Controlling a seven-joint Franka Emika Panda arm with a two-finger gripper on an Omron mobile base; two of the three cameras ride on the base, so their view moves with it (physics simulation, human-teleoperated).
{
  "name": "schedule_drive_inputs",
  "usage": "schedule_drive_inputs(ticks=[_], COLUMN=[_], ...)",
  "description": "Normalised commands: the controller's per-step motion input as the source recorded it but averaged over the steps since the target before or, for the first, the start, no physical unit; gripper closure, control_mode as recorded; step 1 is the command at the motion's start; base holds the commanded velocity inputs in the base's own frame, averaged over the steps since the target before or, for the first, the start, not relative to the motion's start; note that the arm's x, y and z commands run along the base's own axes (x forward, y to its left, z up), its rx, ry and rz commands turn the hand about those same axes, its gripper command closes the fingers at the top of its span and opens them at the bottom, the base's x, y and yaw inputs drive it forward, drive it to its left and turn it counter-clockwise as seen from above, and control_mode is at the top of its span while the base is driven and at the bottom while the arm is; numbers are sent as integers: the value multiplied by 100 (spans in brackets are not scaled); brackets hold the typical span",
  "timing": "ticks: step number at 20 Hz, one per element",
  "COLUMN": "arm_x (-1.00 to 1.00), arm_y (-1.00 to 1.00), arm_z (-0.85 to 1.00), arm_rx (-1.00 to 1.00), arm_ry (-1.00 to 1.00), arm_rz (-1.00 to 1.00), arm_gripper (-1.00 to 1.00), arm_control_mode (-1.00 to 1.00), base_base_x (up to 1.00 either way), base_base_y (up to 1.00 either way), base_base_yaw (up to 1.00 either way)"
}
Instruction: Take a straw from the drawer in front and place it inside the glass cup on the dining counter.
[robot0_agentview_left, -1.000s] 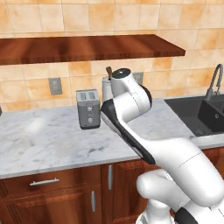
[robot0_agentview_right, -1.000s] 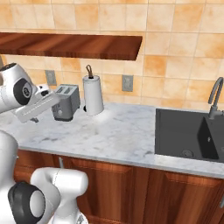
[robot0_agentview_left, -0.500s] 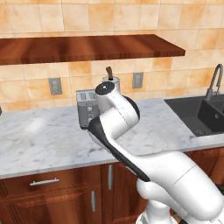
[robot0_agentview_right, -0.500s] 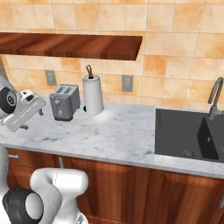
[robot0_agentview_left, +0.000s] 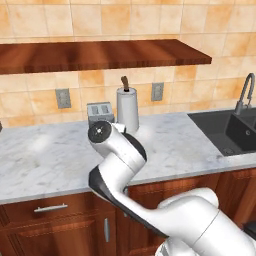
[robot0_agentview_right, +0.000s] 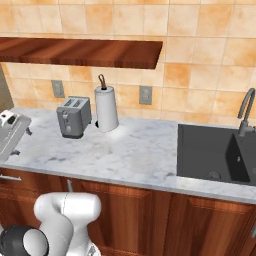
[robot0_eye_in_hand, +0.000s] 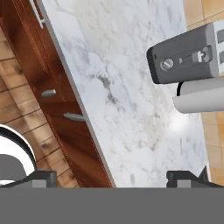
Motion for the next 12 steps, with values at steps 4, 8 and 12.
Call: schedule_drive_inputs(ticks=[4,8,12], arm_x=[-10,-2,-4], arm_y=[36,35,51], arm_z=[-31,-38,-50], arm_rx=[-8,-8,-8], arm_ry=[-6,-2,-5], arm_rz=[15,12,10], arm_gripper=[-100,-100,-100], arm_control_mode=[-100,-100,-100], base_base_x=[0,0,0], base_base_y=[0,0,0], base_base_yaw=[0,0,0])
